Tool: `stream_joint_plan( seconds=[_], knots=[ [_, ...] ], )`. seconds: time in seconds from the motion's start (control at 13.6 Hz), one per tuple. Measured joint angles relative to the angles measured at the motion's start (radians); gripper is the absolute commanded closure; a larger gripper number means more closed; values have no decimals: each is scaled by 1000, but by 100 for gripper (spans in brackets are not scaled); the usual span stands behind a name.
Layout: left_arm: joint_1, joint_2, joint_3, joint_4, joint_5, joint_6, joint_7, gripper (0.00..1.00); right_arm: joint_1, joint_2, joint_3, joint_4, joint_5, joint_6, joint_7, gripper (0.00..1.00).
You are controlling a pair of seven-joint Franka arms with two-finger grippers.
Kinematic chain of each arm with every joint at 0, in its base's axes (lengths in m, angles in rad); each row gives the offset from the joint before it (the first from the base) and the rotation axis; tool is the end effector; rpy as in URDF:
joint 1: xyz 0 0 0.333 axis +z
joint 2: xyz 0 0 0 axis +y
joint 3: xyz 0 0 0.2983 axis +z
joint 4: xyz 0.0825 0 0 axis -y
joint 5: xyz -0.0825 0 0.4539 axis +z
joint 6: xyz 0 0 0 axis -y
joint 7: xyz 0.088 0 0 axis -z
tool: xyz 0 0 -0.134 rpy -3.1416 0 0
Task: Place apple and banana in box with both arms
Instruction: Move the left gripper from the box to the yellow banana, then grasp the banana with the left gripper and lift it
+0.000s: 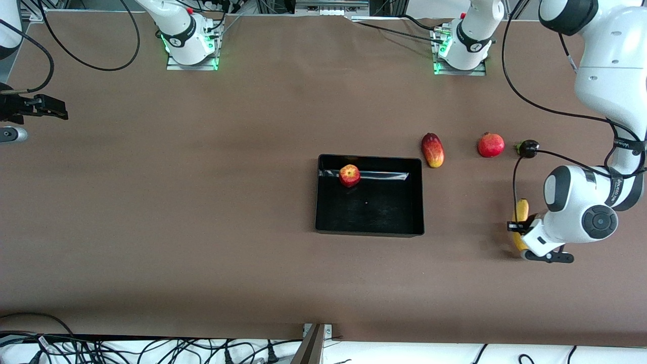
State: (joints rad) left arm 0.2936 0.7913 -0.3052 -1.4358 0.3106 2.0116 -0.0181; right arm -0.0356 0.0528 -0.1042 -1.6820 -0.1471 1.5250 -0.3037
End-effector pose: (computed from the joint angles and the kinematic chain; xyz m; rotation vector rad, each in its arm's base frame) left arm 0.7436 0.0408 0.1423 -3.0793 0.1306 0.2671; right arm 0.6091 -0.1052 0.4862 3.0063 0.2595 -0.3605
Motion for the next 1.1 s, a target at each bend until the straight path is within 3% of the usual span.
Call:
stream_joint_plan(
  seconds=[0.22,0.44,0.88,1.1],
  knots=[
    [-3,-81,-142,4,-1,-154,-88,100,-1,30,-3,55,27,1,3,0],
    [-18,-96,-268,4,-28,-183,-275,100,-4,82,-34,140,77,-2,78,0],
    [-153,-95,-366,4,-52,-183,-569,100,-20,99,-55,164,111,-1,159,0],
    [-226,-92,-369,4,-124,-178,-611,100,-19,99,-52,171,141,-1,159,0]
  ],
)
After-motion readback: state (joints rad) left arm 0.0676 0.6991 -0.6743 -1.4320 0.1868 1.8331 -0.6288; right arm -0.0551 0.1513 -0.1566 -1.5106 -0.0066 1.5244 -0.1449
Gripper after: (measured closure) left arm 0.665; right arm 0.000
